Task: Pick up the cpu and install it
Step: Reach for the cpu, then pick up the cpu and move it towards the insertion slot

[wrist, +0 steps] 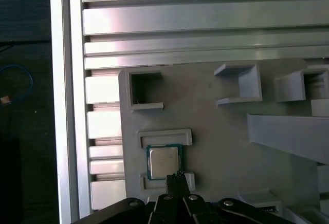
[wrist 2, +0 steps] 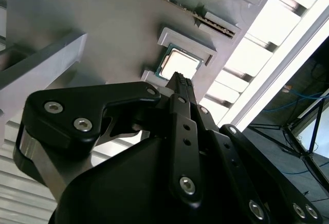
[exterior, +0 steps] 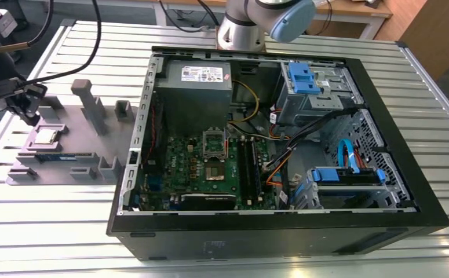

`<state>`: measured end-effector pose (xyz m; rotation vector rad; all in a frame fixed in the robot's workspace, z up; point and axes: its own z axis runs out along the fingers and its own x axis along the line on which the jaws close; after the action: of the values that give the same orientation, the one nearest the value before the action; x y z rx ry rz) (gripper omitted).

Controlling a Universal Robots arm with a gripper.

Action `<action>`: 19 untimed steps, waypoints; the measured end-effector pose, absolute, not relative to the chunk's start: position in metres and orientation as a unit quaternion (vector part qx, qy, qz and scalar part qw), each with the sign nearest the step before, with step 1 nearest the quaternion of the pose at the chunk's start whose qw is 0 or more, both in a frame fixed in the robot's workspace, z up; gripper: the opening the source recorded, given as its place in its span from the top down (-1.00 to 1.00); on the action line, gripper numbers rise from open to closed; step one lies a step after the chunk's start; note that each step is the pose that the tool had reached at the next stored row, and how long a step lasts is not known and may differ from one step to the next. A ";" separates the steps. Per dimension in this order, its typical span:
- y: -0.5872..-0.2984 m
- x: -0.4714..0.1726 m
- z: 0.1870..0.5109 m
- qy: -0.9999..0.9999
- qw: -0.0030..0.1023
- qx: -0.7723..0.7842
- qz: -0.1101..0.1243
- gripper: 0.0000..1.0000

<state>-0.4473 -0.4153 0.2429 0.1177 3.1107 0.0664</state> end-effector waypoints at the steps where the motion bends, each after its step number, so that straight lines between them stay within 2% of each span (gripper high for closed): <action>1: -0.415 -0.448 0.242 0.999 0.014 0.038 0.021 0.79; 16: -0.415 -0.448 0.241 0.999 0.014 0.038 0.021 0.77; 18: -0.415 -0.448 0.241 0.999 0.014 0.038 0.021 0.55; 19: -0.415 -0.448 0.241 0.999 0.014 0.038 0.021 0.55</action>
<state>-0.4477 -0.4154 0.2407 0.1176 3.1108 0.0662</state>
